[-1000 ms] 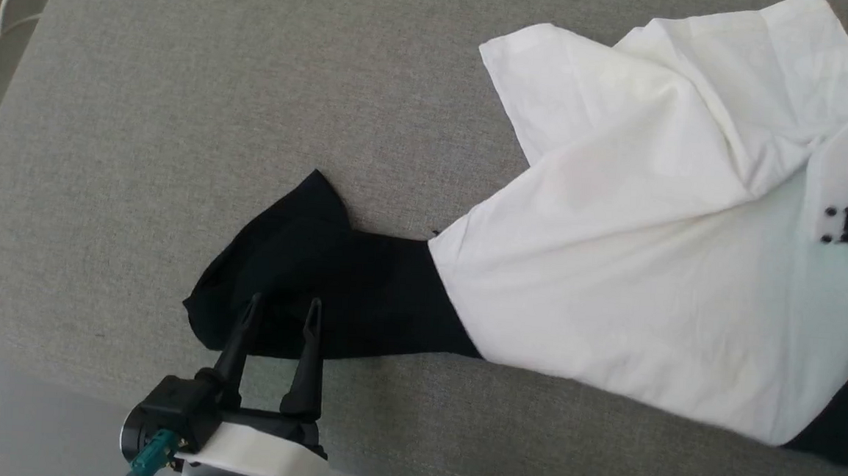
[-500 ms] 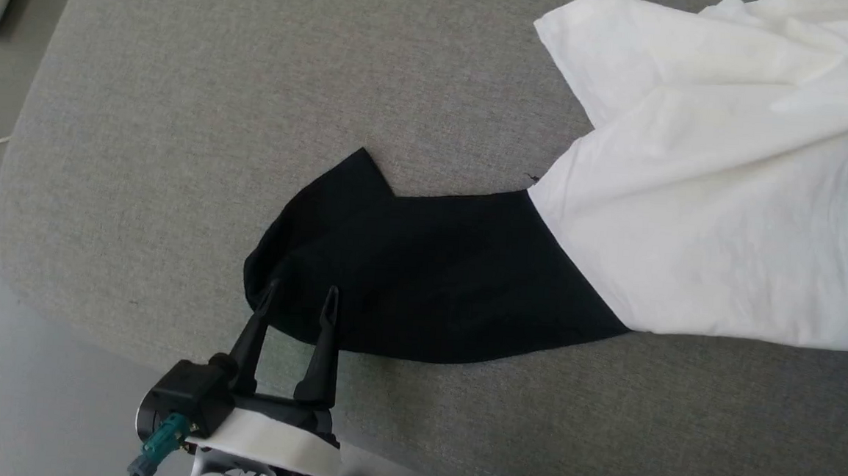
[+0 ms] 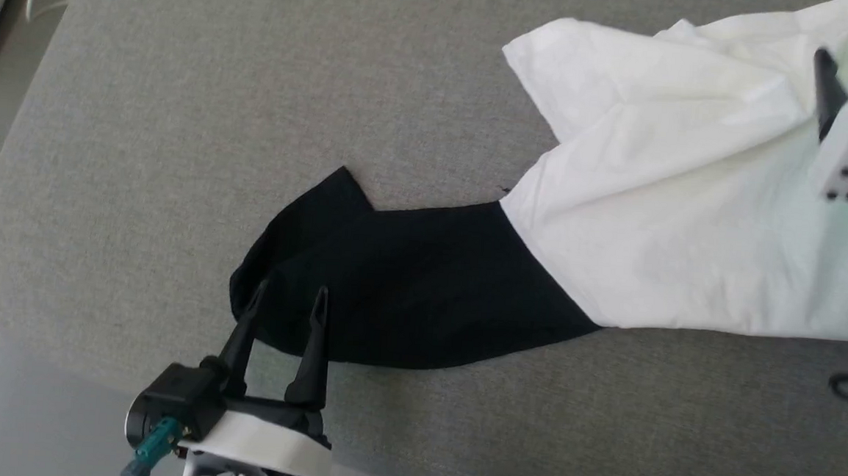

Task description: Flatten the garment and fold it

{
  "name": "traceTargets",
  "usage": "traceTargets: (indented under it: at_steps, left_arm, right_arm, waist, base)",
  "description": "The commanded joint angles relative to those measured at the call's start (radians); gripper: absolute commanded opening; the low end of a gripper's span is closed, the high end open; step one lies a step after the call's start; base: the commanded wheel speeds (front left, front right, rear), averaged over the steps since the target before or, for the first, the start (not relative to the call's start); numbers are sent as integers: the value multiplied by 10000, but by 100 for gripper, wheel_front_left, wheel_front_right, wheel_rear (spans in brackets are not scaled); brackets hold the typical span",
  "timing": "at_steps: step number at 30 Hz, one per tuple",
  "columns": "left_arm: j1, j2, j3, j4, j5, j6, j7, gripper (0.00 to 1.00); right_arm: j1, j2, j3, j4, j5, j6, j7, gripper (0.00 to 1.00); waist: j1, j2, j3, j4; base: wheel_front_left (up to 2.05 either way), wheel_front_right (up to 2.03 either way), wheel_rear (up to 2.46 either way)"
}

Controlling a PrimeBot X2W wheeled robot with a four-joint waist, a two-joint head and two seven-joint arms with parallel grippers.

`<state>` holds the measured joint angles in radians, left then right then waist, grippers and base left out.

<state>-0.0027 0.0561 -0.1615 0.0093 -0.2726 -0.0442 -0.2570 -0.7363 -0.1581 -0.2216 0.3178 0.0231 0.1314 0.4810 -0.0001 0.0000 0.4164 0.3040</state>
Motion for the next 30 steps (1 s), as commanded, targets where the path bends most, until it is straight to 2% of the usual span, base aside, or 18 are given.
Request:
traceTargets:
  at_steps: [1,8,12,16,21,26,30]
  left_arm:
    - [129,-42,54,-45,110,54,-47,100]
    - [630,37,241,-222,241,180,-47,100]
    - [859,94,266,-275,268,216,-47,100]
    - [1063,262,301,-453,336,238,-47,100]
    - [1303,432,309,-732,373,274,45,100]
    - [1246,765,112,-1081,687,217,389,100]
    - [605,1293,-604,-1327,1254,-215,1531,100]
  right_arm:
    - [539,20,-7,-346,197,-7,-96,100]
    - [3958,757,-538,-3279,910,-7,-916,100]
    - [5924,1055,-907,-4357,1219,-7,-1729,100]
    - [7551,1073,-903,-4326,2525,-7,-2914,100]
    - [8726,1076,-105,-3784,3039,-7,-4363,100]
    - [9029,1077,275,-3422,2979,-7,-5002,100]
    - [9043,1077,240,-3300,2929,-7,-5118,100]
  waist:
    - [1,0,-715,-619]
    - [1,0,-1451,-1189]
    - [1,0,-1749,-1461]
    - [1,0,-1939,-1848]
    - [1,0,-2108,-2417]
    - [1,0,-2311,-2837]
    - [1,0,-2400,-2924]
  base:
    - [0,0,0]
    - [0,0,0]
    - [0,0,0]
    - [0,0,0]
    - [0,0,0]
    - [0,0,0]
    - [0,0,0]
